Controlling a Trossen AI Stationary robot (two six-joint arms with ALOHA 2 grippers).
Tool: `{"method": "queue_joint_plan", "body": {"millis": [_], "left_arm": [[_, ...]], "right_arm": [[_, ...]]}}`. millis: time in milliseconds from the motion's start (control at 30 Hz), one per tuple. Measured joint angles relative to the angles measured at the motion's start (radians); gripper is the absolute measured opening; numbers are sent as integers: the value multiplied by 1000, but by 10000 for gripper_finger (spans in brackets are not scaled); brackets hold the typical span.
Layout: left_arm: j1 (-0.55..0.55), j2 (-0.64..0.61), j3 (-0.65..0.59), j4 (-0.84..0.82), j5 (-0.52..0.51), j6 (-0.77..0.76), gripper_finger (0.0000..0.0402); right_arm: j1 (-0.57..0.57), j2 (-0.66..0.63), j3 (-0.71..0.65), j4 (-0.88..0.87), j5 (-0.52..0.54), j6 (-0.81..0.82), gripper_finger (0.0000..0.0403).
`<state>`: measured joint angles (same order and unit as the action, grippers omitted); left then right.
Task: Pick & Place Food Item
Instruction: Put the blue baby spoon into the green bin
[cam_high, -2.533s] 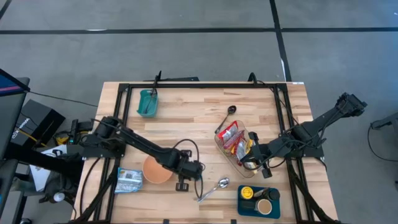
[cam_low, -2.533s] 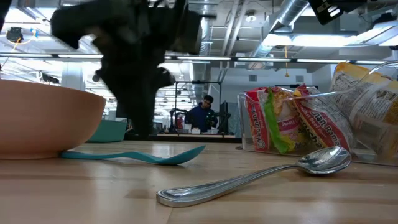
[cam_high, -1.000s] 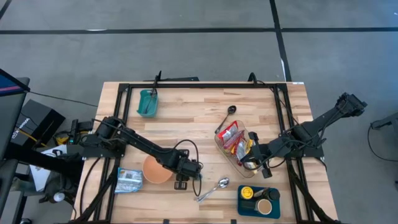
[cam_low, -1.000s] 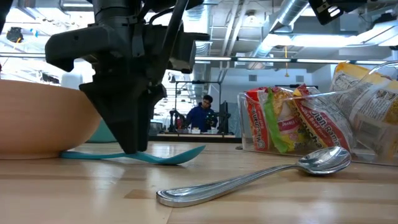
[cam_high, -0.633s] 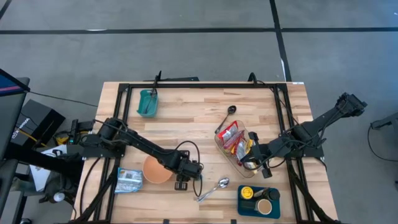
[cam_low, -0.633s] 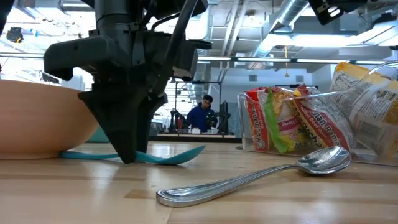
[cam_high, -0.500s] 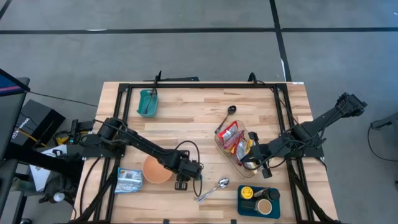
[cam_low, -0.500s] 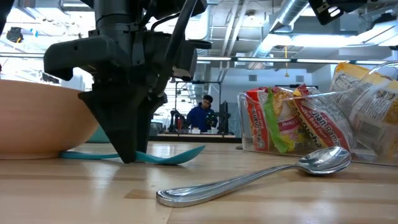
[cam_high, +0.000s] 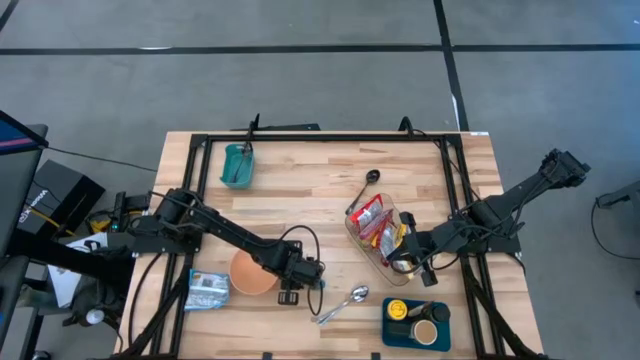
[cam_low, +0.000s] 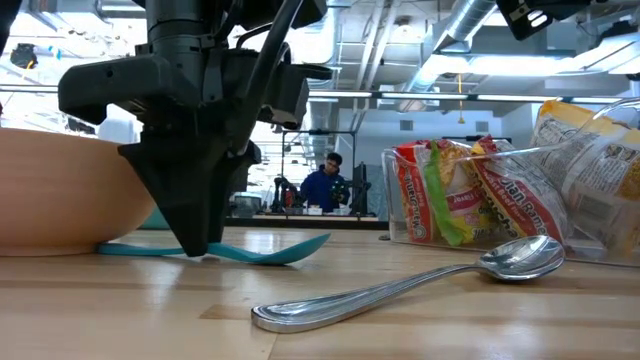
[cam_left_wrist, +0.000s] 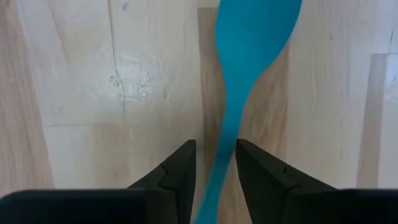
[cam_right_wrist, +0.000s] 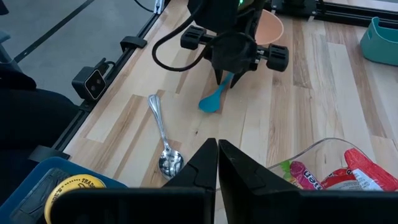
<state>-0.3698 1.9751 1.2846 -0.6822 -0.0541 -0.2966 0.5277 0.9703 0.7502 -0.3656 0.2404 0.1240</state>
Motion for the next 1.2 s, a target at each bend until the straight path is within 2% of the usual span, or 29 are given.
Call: {"method": "queue_joint_plan", "body": {"millis": [867,1033,1200], "left_arm": [[-4,23,5,29,-33,1,103],[-4,23,5,30,-32,1,86],[-4,24,5,32,-29,1,52]], "right_arm": [[0,0,0,-1,0,0,8],[0,0,0,0,0,0,8],[0,0,0,0,0,0,8]]}}
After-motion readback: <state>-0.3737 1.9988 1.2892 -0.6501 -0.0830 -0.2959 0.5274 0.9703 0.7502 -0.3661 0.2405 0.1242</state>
